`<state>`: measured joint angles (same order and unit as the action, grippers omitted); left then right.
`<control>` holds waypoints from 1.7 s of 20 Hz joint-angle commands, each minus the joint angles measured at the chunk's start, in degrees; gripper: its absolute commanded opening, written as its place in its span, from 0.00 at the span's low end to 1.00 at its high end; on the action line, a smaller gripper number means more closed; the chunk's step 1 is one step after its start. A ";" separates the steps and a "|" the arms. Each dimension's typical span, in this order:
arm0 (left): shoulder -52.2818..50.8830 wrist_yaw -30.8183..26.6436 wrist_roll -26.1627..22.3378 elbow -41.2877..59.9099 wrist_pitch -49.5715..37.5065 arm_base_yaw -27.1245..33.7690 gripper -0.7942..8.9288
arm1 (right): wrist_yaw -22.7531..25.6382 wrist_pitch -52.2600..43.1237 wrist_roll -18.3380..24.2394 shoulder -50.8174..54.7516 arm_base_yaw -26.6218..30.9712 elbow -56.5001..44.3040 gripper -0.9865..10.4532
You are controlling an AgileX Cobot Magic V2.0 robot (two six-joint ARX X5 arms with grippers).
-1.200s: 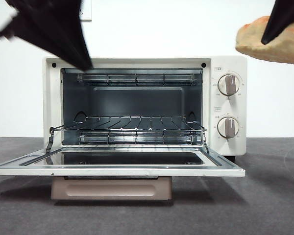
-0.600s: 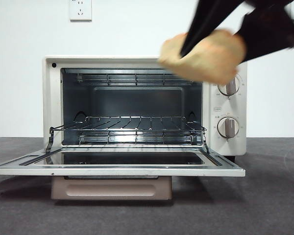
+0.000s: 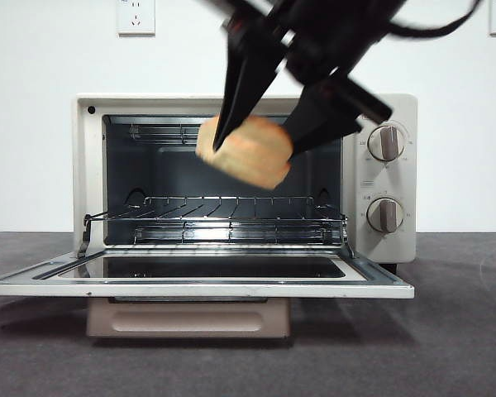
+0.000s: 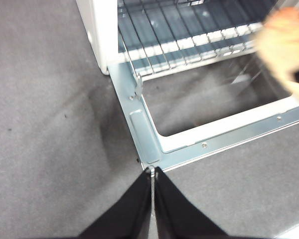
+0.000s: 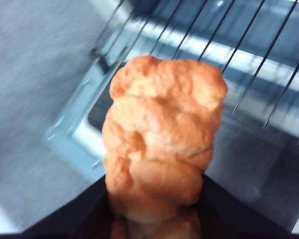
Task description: The left arm flap open the oven, the right arm pick bread and place it into oven, the left arm flap close the oven
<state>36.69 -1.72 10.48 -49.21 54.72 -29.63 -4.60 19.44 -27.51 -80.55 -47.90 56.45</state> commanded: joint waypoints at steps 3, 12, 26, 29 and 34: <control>-0.09 -0.26 -0.37 -0.33 -0.17 -0.17 0.10 | 5.29 -2.12 -0.61 -7.37 -0.28 5.95 0.26; -0.09 -0.26 -0.37 -0.33 -0.07 -0.17 0.10 | 17.22 -11.17 -2.69 -17.25 2.05 9.73 0.26; -0.07 -0.26 -0.37 -0.33 -0.39 -0.17 0.10 | 17.97 -5.70 -2.69 -13.03 1.29 9.75 0.50; -0.02 -0.26 -0.59 -0.02 -0.87 -0.15 0.10 | 16.35 0.72 -0.70 -7.72 -0.59 9.75 0.50; 0.11 -0.22 0.85 6.12 -9.77 0.74 0.10 | 15.34 10.62 7.48 3.82 -2.64 9.75 0.49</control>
<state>36.45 -1.72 10.74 -42.50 45.17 -28.60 10.52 30.63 -22.46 -76.05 -50.15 65.14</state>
